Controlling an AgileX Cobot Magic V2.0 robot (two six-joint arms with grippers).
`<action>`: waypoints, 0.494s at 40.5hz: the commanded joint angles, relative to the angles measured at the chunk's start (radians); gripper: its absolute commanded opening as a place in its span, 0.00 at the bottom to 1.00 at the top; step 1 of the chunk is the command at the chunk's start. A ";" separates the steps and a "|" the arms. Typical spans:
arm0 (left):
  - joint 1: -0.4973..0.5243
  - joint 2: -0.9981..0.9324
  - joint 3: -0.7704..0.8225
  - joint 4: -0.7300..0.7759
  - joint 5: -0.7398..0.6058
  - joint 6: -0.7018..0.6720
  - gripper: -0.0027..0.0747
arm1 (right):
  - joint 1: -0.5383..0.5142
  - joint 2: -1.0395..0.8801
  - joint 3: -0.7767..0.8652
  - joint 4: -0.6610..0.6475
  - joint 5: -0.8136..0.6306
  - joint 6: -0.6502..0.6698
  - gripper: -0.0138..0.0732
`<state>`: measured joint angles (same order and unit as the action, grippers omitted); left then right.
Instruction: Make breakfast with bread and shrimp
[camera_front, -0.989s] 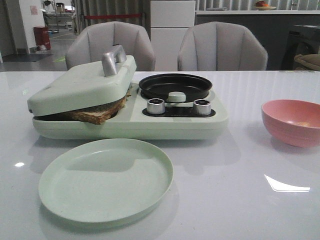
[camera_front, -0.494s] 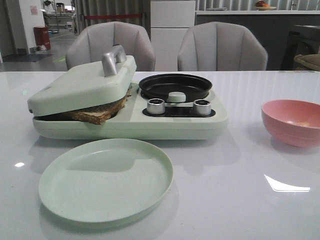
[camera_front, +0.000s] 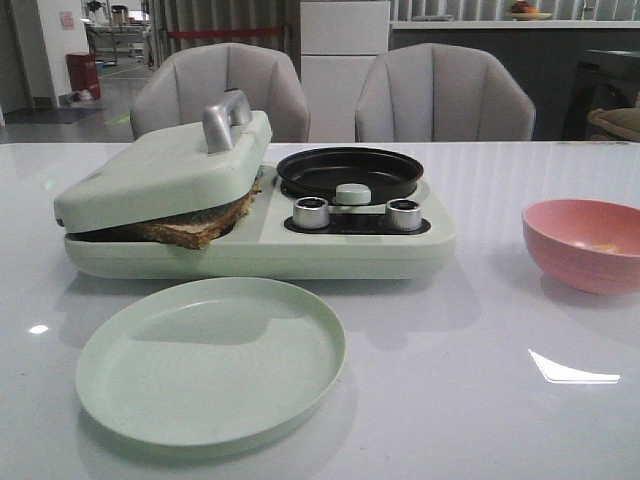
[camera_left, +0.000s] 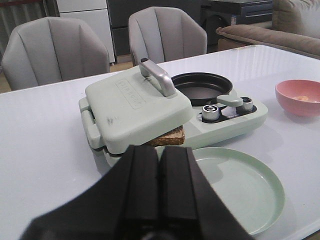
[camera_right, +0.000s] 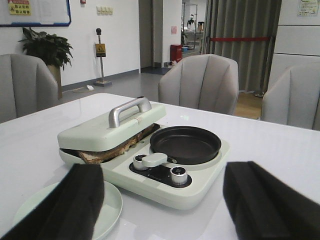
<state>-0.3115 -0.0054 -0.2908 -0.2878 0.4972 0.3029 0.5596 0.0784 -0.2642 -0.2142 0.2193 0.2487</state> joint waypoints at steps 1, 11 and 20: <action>-0.008 -0.012 -0.026 -0.019 -0.088 -0.007 0.09 | -0.008 0.131 -0.111 -0.025 -0.039 -0.006 0.84; -0.008 -0.012 -0.026 -0.019 -0.088 -0.007 0.09 | -0.008 0.471 -0.343 0.030 0.079 0.035 0.84; -0.008 -0.012 -0.026 -0.019 -0.088 -0.007 0.09 | -0.033 0.680 -0.464 0.033 0.160 0.065 0.84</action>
<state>-0.3115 -0.0054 -0.2908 -0.2878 0.4934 0.3029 0.5454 0.7064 -0.6620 -0.1796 0.4172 0.2930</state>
